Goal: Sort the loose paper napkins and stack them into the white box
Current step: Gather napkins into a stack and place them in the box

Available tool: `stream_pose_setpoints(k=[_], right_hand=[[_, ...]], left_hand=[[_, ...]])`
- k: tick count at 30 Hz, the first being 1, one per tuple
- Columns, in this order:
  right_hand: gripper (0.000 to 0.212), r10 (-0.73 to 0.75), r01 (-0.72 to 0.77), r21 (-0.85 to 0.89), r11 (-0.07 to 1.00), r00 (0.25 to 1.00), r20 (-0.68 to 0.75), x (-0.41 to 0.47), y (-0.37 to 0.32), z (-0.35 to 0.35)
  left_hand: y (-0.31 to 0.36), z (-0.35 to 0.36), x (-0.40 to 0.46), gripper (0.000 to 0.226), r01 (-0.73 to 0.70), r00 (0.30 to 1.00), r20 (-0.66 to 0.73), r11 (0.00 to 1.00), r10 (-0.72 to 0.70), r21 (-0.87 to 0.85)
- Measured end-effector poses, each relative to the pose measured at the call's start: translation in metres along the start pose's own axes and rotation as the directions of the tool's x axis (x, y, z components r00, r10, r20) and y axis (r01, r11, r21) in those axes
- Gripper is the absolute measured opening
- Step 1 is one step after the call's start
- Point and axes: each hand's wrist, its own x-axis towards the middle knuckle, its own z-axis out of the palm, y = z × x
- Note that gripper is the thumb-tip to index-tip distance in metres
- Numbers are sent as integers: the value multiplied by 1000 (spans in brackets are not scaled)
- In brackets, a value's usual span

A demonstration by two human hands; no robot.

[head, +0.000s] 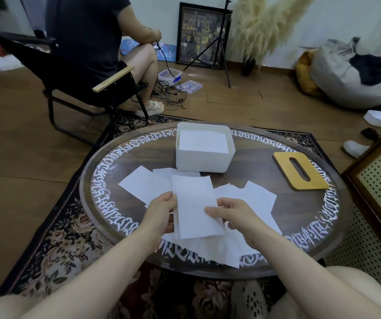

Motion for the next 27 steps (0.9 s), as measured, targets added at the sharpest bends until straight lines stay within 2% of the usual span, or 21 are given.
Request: stream_pose_setpoints(k=[4, 9, 14, 18, 22, 27], right_hand=[[4, -44, 45, 29, 999, 999, -26, -1, -2, 0], [6, -44, 44, -19, 999, 999, -27, -1, -1, 0], [4, -112, 85, -173, 981, 982, -152, 10, 7, -21], [11, -175, 38, -432, 901, 944, -281, 20, 26, -48], [26, -68, -68, -462, 884, 960, -271, 18, 41, -63], [47, 37, -119, -349, 929, 972, -231, 18, 49, -58]], left_hand=[[0, 1, -4, 31, -2, 1000, 20, 999, 1, 38], [-3, 2, -6, 24, -80, 996, 43, 992, 76, 95], [-3, -8, 0, 23, -89, 994, -54, 993, 93, 73], [-4, -18, 4, 17, -103, 989, -101, 991, 112, 89], [-8, -28, 7, 21, -90, 987, -126, 992, 100, 87], [-8, -30, 6, 15, -99, 983, -144, 989, 115, 113]])
